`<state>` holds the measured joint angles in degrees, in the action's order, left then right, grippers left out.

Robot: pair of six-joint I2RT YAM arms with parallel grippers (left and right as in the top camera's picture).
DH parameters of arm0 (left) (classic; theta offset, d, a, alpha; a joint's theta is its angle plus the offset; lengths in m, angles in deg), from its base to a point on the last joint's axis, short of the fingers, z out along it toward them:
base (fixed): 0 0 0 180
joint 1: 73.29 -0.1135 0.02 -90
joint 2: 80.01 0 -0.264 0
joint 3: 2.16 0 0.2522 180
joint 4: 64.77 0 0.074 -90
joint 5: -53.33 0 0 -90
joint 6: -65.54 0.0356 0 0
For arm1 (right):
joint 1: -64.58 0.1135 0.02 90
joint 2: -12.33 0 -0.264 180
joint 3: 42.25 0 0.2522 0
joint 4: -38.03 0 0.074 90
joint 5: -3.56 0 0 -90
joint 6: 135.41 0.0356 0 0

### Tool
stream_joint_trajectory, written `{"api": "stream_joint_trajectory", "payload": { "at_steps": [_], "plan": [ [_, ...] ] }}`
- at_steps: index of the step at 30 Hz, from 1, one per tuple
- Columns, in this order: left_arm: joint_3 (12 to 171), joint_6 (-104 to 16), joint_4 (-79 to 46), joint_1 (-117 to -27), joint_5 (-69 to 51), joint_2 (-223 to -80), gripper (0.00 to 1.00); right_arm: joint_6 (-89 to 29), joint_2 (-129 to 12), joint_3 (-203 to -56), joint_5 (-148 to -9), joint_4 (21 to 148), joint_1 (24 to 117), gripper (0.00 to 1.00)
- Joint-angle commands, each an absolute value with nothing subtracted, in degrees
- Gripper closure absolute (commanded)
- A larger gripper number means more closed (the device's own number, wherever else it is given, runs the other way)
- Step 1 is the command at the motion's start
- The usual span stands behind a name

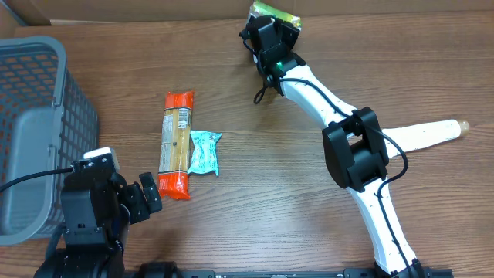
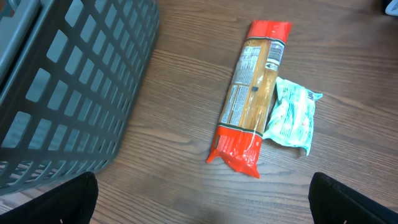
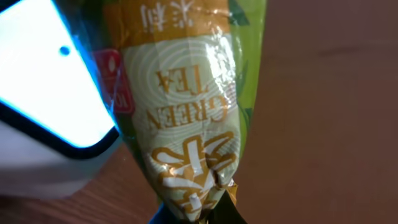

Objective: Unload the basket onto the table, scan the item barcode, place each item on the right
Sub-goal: 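Lift the POKKA packet up to the front of the barcode scanner, then carry the POKKA packet to the right table edge and release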

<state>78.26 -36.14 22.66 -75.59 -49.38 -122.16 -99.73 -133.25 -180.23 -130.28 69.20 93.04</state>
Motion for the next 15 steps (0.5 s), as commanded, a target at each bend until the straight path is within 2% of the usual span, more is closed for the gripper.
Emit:
{"api": "stream_joint_trajectory", "payload": {
  "at_steps": [1, 9, 13, 15],
  "plan": [
    [78.1, -36.7, 22.5, -75.9, -50.3, -122.0, 0.00, -92.5, -124.5, -181.6, -125.3, 74.3, 92.7, 0.96],
    [78.1, -36.7, 22.5, -75.9, -50.3, -122.0, 0.00, -74.2, -105.9, -181.6, -106.8, 94.0, 91.8, 0.96],
    [78.1, -36.7, 22.5, -75.9, -50.3, -122.0, 0.00, -57.5, -93.3, -181.6, -92.1, 108.2, 89.1, 0.96],
    [78.1, -36.7, 22.5, -75.9, -50.3, -122.0, 0.01, -49.5, -89.6, -181.6, -89.8, 113.3, 87.3, 0.96]
  ]
}}
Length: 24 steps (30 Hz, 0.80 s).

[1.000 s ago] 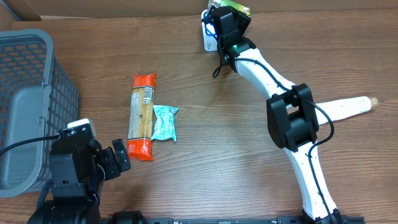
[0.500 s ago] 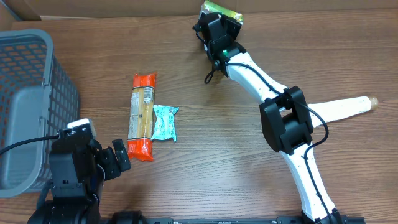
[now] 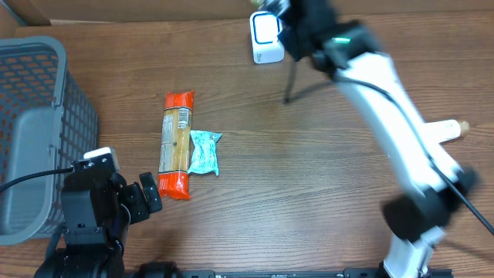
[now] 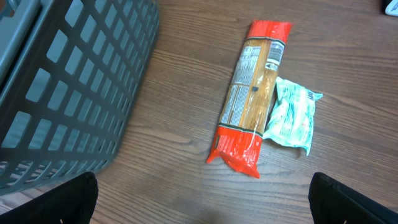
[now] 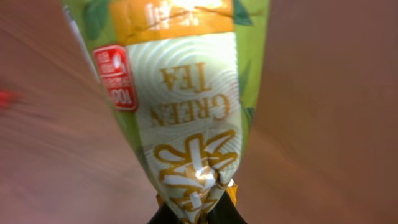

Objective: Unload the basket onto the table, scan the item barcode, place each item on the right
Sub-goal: 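Carry the POKKA packet to the right table edge and release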

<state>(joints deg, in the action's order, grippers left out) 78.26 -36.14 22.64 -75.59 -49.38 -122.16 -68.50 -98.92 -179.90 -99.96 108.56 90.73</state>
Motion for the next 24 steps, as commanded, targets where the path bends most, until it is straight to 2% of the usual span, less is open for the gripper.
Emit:
{"api": "stream_joint_trajectory", "payload": {
  "at_steps": [1, 7, 11, 15, 24],
  "plan": [
    [78.1, -36.7, 22.5, -75.9, -50.3, -122.0, 0.00, -43.0, -87.2, -181.6, -89.6, 117.8, 85.5, 0.96],
    [78.1, -36.7, 22.5, -75.9, -50.3, -122.0, 0.01, -19.1, -85.4, -180.4, -89.8, 134.5, 72.7, 0.96],
    [78.1, -36.7, 22.5, -75.9, -50.3, -122.0, 0.00, -4.6, -86.7, -171.8, -89.8, 135.9, 62.4, 0.96],
    [78.1, -36.7, 22.5, -75.9, -50.3, -122.0, 0.00, 3.8, -86.8, -154.9, -89.7, 122.3, 56.3, 0.96],
    [78.1, -36.7, 22.5, -75.9, -50.3, -122.0, 0.00, 6.4, -86.8, -129.9, -87.2, 92.0, 54.8, 0.94]
  ]
}}
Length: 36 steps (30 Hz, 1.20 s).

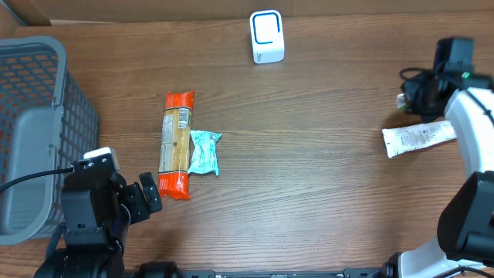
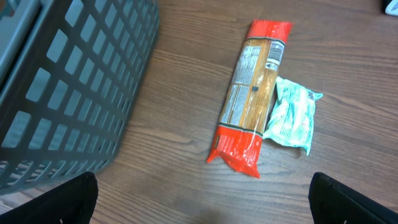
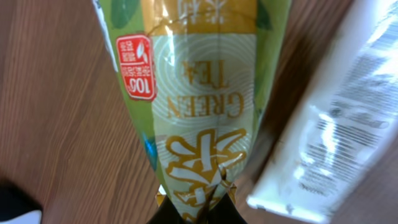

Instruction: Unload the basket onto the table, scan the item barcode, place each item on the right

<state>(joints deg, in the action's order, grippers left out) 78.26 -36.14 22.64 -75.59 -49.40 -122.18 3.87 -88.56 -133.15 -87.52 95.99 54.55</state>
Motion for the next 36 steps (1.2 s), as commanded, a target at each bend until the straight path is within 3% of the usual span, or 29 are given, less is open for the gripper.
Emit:
{"api": "stream_joint_trajectory", "payload": {
  "at_steps": [1, 5, 6, 7, 8, 14, 20, 24, 36],
  "plan": [
    [78.1, -36.7, 22.5, -75.9, -50.3, -122.0, 0.00, 7.2, -86.8, -127.1, -87.2, 88.7, 54.8, 0.92],
    [78.1, -36.7, 22.5, -75.9, -50.3, -122.0, 0.00, 7.3, -86.8, -121.3, -87.4, 82.0, 54.8, 0.83],
    [78.1, -36.7, 22.5, -75.9, -50.3, -122.0, 0.01, 7.3, -86.8, -119.8, -87.4, 80.7, 54.8, 0.78],
    [78.1, -36.7, 22.5, -75.9, -50.3, -122.0, 0.00, 7.3, -86.8, -118.7, -87.4, 80.3, 54.8, 0.65],
    [78.1, -36.7, 22.5, -75.9, -50.3, -122.0, 0.01, 7.3, -86.8, -118.4, -87.3, 80.4, 54.8, 0.61],
    [78.1, -36.7, 22.5, -75.9, -50.3, -122.0, 0.00, -6.4, -85.1, -121.6, -77.1, 81.2, 54.5, 0.61],
    [78.1, -36.7, 22.5, -75.9, -50.3, -122.0, 0.00, -15.9, -81.9, -134.2, -67.2, 92.6, 57.0, 0.41],
    [78.1, -36.7, 22.5, -75.9, -50.3, -122.0, 0.00, -19.9, -82.1, -136.9, -62.1, 93.0, 65.7, 0.32],
    [78.1, -36.7, 22.5, -75.9, -50.3, -122.0, 0.00, -19.3, -95.3, -137.1, -57.0, 82.9, 96.2, 0.33]
  ]
}}
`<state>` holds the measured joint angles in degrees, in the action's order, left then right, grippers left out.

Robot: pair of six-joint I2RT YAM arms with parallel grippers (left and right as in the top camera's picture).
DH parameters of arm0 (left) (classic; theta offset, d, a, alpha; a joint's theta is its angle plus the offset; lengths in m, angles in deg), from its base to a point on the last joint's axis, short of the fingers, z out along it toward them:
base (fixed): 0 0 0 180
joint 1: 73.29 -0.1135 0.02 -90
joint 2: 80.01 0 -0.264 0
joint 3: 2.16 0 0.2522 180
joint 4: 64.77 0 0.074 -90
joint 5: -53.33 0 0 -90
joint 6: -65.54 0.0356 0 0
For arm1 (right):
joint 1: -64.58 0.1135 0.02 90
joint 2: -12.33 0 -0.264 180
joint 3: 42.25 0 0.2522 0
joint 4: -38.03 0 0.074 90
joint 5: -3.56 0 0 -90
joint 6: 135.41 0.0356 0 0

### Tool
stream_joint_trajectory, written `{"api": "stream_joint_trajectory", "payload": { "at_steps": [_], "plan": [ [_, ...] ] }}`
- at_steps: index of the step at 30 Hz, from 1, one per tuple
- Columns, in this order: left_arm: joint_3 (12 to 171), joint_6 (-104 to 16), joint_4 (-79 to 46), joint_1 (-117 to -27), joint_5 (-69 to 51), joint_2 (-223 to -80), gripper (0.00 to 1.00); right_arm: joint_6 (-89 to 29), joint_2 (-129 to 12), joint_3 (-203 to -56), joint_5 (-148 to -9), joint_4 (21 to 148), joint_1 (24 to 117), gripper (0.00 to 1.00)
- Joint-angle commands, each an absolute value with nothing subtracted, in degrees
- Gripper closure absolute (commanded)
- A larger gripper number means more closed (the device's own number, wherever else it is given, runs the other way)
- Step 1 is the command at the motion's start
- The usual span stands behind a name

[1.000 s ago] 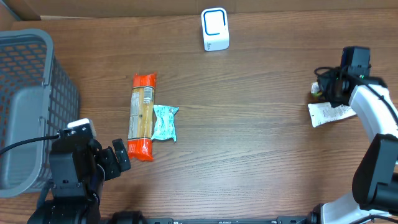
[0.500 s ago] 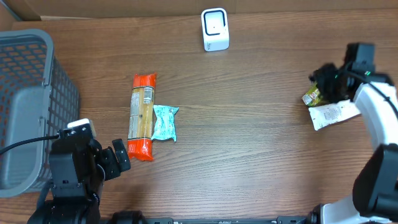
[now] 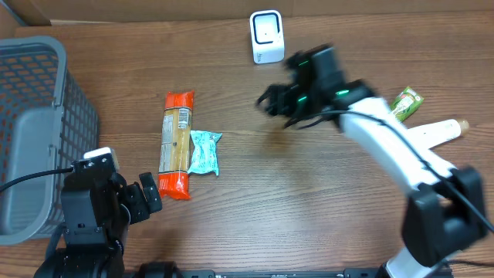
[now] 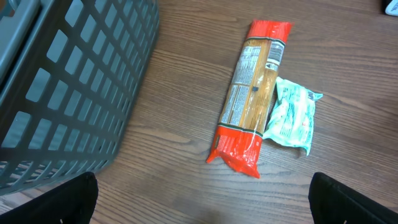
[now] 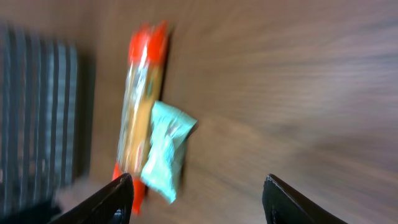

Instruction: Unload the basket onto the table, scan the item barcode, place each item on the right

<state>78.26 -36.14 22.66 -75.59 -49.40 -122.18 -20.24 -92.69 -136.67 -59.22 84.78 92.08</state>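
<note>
The white scanner [image 3: 266,35] stands at the back middle of the table. A green tea packet [image 3: 405,102] lies at the right, beside a white tube [image 3: 432,132]. An orange pasta packet [image 3: 176,143] [image 4: 252,106] [image 5: 140,124] and a teal packet [image 3: 204,151] [image 4: 292,116] [image 5: 165,149] lie side by side at the left middle. My right gripper [image 3: 278,100] [image 5: 202,199] hangs open and empty below the scanner, blurred, facing those two packets. My left gripper [image 3: 151,198] [image 4: 202,208] is open at the front left, with the pasta packet ahead of it.
A grey mesh basket [image 3: 38,131] [image 4: 68,81] fills the table's left side, close to my left arm. A cardboard wall runs along the far edge behind the scanner.
My right gripper was shut on the green tea packet at the right by the white tube. It is now open and empty, back in the middle; the packet lies beside the tube.
My right gripper held the green tea packet right at the scanner's lit face. Then the packet was just off to the scanner's right, then over the right side by the white tube. It now lies there, released. My left arm has stayed still throughout.
</note>
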Motion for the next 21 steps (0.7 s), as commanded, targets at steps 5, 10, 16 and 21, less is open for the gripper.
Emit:
{"api": "stream_joint_trajectory", "payload": {
  "at_steps": [5, 10, 16, 21],
  "plan": [
    [78.1, -36.7, 22.5, -75.9, -50.3, -122.0, 0.00, -14.9, -100.0, -137.1, -59.6, 80.0, 102.6, 0.34],
    [78.1, -36.7, 22.5, -75.9, -50.3, -122.0, 0.00, -13.5, -104.9, -137.1, -60.8, 77.9, 106.6, 0.41],
    [78.1, -36.7, 22.5, -75.9, -50.3, -122.0, 0.00, -12.3, -108.6, -137.1, -60.8, 75.6, 107.6, 0.47],
    [78.1, -36.7, 22.5, -75.9, -50.3, -122.0, 0.00, -12.4, -110.2, -137.1, -65.3, 72.6, 111.3, 0.50]
  ]
}}
